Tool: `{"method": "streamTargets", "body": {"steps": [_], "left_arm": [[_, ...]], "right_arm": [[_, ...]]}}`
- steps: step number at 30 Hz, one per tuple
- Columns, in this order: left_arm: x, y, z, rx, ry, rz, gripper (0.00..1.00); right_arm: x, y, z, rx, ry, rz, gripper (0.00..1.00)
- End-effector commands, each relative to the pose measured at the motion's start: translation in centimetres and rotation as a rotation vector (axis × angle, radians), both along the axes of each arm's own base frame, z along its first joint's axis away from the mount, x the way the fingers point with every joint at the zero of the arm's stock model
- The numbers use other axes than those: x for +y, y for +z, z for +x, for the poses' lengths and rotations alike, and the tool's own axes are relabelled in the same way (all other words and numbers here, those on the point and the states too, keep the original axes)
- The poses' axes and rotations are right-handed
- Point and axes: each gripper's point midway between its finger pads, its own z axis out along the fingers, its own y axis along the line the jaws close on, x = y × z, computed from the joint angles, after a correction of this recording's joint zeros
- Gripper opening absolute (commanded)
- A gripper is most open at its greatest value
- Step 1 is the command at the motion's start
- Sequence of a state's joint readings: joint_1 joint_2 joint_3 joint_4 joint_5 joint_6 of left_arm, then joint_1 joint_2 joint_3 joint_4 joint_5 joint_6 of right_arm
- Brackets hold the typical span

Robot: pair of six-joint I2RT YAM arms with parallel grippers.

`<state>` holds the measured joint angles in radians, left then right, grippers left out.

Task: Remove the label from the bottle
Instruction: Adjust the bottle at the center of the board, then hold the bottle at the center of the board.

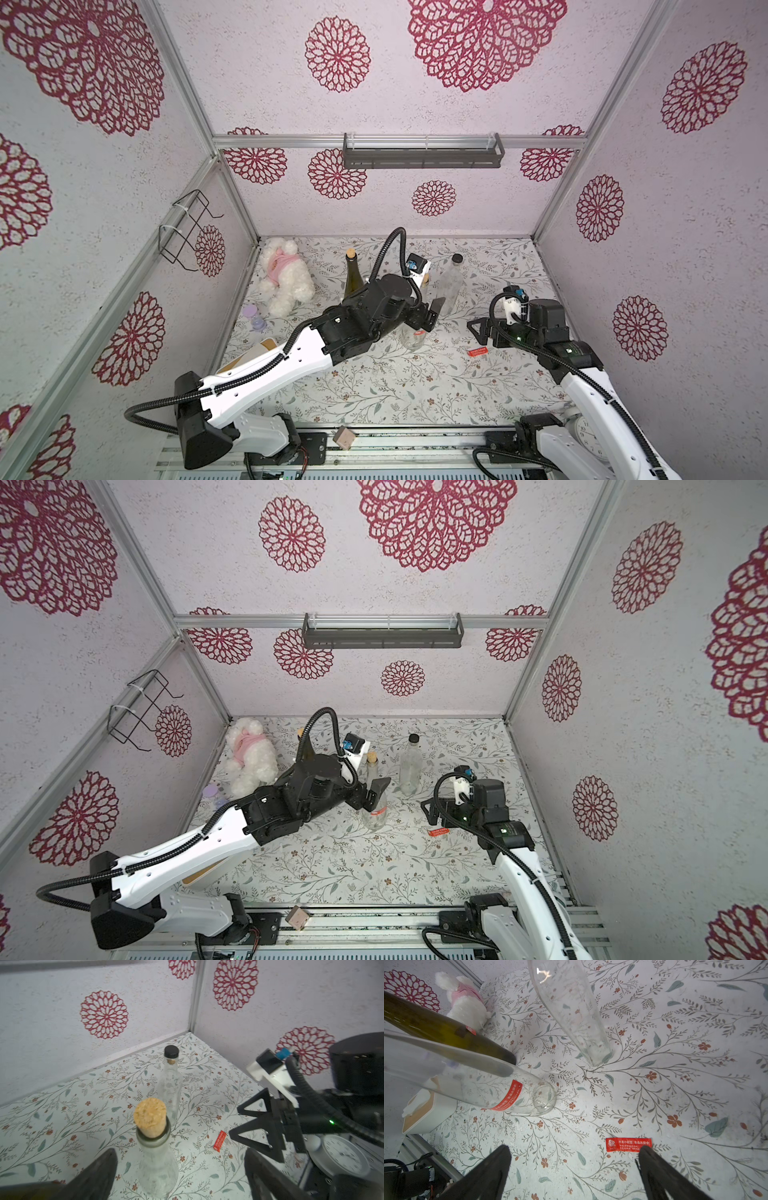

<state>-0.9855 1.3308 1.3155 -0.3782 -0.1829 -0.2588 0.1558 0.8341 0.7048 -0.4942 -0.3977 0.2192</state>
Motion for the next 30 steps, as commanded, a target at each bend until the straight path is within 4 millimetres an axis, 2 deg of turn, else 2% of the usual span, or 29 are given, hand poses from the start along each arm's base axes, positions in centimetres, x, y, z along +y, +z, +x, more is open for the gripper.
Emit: {"method": "streamTargets", "body": {"steps": [1, 6, 9, 16, 23, 30], "left_arm": [[-0.7, -0.4, -2.3, 0.013, -0.236, -0.01, 0.97], [0.5, -0.5, -1.8, 0.02, -0.317, -0.069, 0.97], [1.1, -1.1, -0.4, 0.021, -0.304, -0.065, 0.97], [0.5, -2.3, 1.7, 0.037, -0.356, -0.09, 0.99], [-0.1, -3.5, 3.8, 0.071, -0.38, -0.098, 0.9], [-0.8, -3.6, 4.7, 0.075, -0.397, -0.103, 0.74]], "right_arm": [[0.2, 1.0, 0.4, -0.046, 0.005, 0.022, 0.98], [0.2, 0.0, 0.4, 0.001, 0.001, 0.02, 0.96], [0.4, -0.1, 0.5, -0.004, -0.002, 0.04, 0.95], [0.2, -0.7, 0.6, 0.008, -0.026, 0.045, 0.91], [-0.3, -1.2, 0.1, 0.022, -0.045, 0.026, 0.91], [-0.7, -1.3, -0.2, 0.02, -0.064, 0.015, 0.91]]}}
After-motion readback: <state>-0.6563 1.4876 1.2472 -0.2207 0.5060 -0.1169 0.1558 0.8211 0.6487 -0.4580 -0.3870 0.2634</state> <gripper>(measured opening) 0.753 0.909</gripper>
